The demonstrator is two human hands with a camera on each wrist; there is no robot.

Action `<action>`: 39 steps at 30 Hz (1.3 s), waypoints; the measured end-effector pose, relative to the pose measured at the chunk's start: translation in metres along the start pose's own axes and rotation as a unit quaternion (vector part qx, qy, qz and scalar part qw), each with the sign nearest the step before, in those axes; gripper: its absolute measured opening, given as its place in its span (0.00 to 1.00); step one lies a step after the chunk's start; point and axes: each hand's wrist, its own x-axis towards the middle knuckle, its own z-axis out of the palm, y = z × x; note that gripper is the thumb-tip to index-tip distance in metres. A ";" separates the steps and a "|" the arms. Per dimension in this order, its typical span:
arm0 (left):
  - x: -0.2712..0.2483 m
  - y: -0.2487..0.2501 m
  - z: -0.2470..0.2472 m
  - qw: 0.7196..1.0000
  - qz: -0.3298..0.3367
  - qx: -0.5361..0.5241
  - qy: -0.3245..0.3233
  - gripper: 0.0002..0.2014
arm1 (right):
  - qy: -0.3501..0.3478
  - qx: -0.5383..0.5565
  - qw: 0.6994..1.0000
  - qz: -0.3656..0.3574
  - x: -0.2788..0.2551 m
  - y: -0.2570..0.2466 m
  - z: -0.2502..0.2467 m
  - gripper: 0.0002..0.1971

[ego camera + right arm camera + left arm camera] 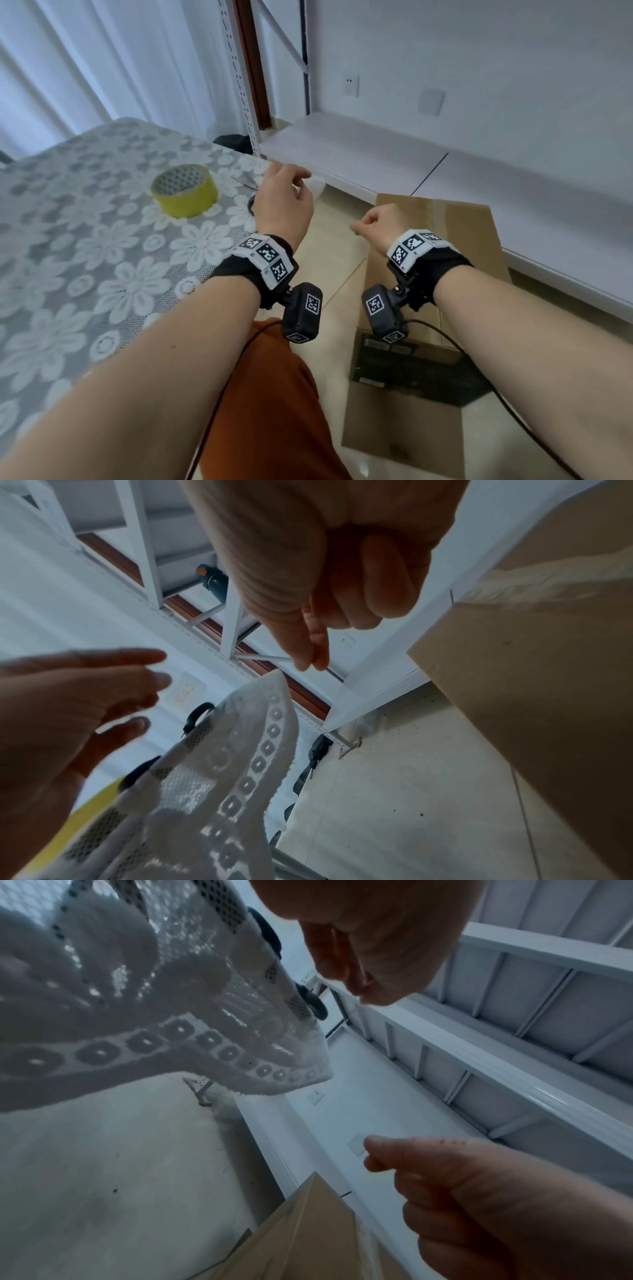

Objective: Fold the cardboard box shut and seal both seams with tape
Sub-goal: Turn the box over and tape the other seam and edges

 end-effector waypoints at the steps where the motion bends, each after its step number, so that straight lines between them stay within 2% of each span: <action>1: 0.000 0.001 -0.003 1.000 0.013 0.002 0.024 0.14 | -0.006 -0.012 1.000 -0.007 0.001 -0.004 0.002 0.11; 3: 0.007 0.000 -0.011 0.996 0.010 0.043 0.077 0.19 | -0.008 -0.031 0.999 -0.025 0.001 -0.009 0.006 0.09; 4: 0.013 -0.001 -0.016 0.993 -0.019 0.086 0.084 0.22 | -0.002 -0.031 0.999 -0.034 0.002 -0.011 0.007 0.09; 6: 0.025 -0.007 -0.027 0.976 -0.125 0.175 0.046 0.28 | 0.010 -0.016 0.999 -0.041 0.001 -0.015 0.008 0.08; 8: 0.032 -0.016 -0.036 0.947 -0.221 0.231 -0.006 0.30 | -0.008 -0.003 0.999 -0.035 -0.002 -0.015 0.009 0.08; 10: 0.035 -0.024 -0.041 0.929 -0.254 0.267 -0.039 0.29 | -0.036 0.013 0.999 -0.015 -0.005 -0.013 0.010 0.07; 13: 0.035 -0.033 -0.050 0.931 -0.236 0.276 -0.029 0.23 | -0.045 0.020 0.999 0.006 -0.010 -0.006 0.006 0.09; 17: 0.029 -0.020 -0.059 0.968 -0.177 0.153 0.086 0.20 | -0.011 0.041 0.999 0.007 -0.014 0.004 -0.004 0.12; 19: 0.029 0.001 -0.055 0.982 -0.114 0.081 0.128 0.19 | 0.001 0.056 0.998 0.001 -0.014 0.006 -0.010 0.10; 20: 0.028 0.013 -0.051 0.988 -0.066 0.061 0.126 0.17 | 0.005 0.062 0.998 -0.005 -0.013 0.007 -0.013 0.08; 22: 0.024 0.039 -0.041 0.995 0.028 0.052 0.079 0.14 | 0.022 0.093 0.995 -0.012 -0.012 0.006 -0.018 0.07; 24: 0.014 0.060 -0.024 0.998 0.070 -0.004 -0.002 0.14 | 0.050 0.143 0.989 0.001 -0.012 0.007 -0.023 0.16; 26: 0.001 0.075 -0.004 0.986 0.051 -0.112 -0.111 0.16 | 0.066 0.169 0.983 0.009 -0.014 0.010 -0.032 0.27; 28: -0.012 0.084 0.015 0.953 0.001 -0.210 -0.219 0.15 | 0.049 0.177 0.983 0.009 -0.016 0.018 -0.044 0.36; 30: -0.023 0.086 0.031 0.923 -0.022 -0.242 -0.297 0.11 | 0.019 0.167 0.986 -0.006 -0.019 0.030 -0.057 0.43; 32: -0.032 0.084 0.047 0.905 -0.041 -0.252 -0.340 0.04 | -0.018 0.137 0.990 -0.017 -0.023 0.045 -0.065 0.47; 34: -0.041 0.080 0.065 0.883 -0.068 -0.266 -0.381 0.09 | -0.043 0.103 0.994 -0.024 -0.025 0.059 -0.072 0.45; 36: -0.051 0.079 0.080 0.863 -0.092 -0.286 -0.407 0.13 | -0.048 0.073 0.996 -0.019 -0.025 0.072 -0.078 0.37; 39: -0.060 0.083 0.098 0.862 -0.131 -0.270 -0.408 0.24 | -0.076 0.087 0.993 0.015 -0.027 0.090 -0.082 0.31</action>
